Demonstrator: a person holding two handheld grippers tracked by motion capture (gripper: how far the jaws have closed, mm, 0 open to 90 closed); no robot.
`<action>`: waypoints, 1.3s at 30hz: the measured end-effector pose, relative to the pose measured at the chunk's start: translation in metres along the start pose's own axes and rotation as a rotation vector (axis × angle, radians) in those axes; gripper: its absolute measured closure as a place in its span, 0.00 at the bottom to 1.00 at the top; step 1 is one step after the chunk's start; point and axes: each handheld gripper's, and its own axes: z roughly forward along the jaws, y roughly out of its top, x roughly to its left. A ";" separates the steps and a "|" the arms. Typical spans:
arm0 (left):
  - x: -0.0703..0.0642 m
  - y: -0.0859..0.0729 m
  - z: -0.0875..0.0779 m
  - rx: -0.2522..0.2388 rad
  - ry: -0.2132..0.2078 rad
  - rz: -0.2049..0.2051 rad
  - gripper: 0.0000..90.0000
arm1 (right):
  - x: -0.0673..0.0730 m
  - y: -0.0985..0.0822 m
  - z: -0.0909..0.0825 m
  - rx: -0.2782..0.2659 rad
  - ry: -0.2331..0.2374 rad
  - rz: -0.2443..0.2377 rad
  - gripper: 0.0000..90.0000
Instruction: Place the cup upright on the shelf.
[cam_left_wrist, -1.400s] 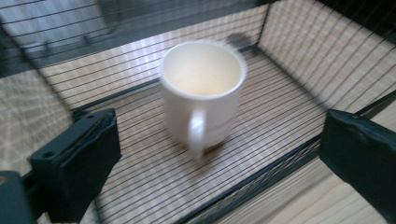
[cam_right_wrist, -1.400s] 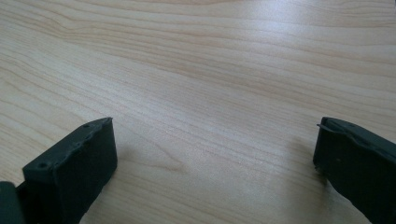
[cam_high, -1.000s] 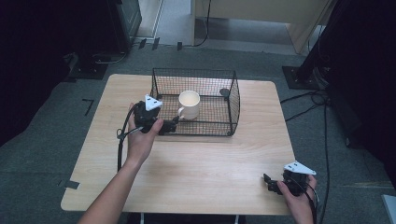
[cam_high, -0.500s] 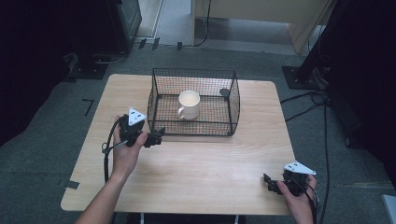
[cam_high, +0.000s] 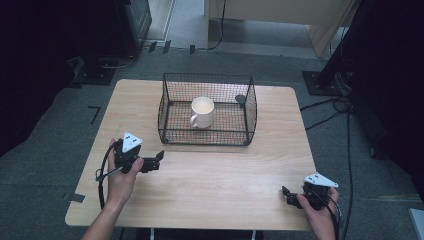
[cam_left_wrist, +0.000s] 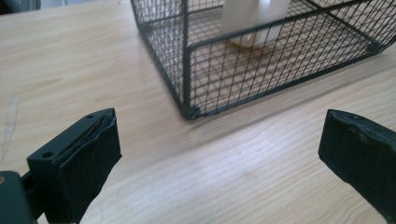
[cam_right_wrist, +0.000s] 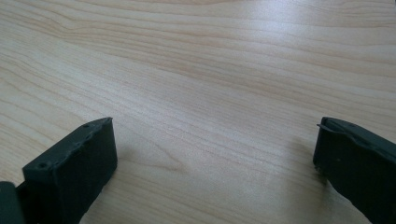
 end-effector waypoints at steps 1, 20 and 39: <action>0.002 -0.003 -0.001 0.002 0.002 -0.004 0.00 | 0.000 0.000 0.000 0.001 0.000 -0.001 0.00; 0.037 -0.049 -0.012 0.073 0.069 -0.055 0.00 | 0.000 0.000 0.000 -0.001 0.000 0.000 0.00; 0.058 -0.102 -0.026 0.164 0.134 -0.076 0.00 | 0.000 0.000 0.000 -0.001 0.000 0.000 0.00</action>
